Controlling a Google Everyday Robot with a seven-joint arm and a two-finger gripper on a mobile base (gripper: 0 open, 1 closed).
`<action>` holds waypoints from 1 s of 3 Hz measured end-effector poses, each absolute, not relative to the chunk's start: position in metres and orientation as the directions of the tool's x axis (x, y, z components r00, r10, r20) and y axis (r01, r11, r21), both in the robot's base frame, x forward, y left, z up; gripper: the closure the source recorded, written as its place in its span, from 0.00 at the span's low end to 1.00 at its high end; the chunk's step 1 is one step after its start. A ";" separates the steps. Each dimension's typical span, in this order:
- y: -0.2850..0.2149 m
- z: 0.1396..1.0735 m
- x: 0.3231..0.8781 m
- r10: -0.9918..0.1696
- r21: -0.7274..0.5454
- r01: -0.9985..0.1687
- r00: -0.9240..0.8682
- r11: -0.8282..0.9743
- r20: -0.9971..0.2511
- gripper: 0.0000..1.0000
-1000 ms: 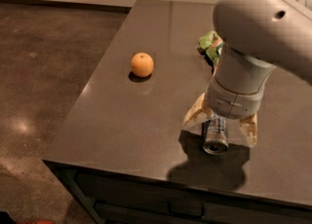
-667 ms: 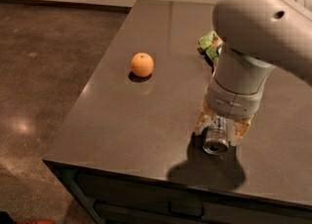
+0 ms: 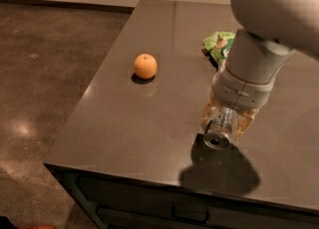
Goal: Place redbull can upright
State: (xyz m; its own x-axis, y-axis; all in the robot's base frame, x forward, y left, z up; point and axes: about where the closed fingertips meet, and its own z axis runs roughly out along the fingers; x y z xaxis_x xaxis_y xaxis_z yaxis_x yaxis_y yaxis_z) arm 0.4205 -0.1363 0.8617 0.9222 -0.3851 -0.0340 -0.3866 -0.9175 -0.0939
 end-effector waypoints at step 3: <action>-0.123 0.930 0.441 -0.679 -0.442 -0.691 0.701 -0.572 -0.218 1.00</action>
Offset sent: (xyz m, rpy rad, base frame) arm 0.0265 0.0044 0.0805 0.4744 -0.0438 -0.4893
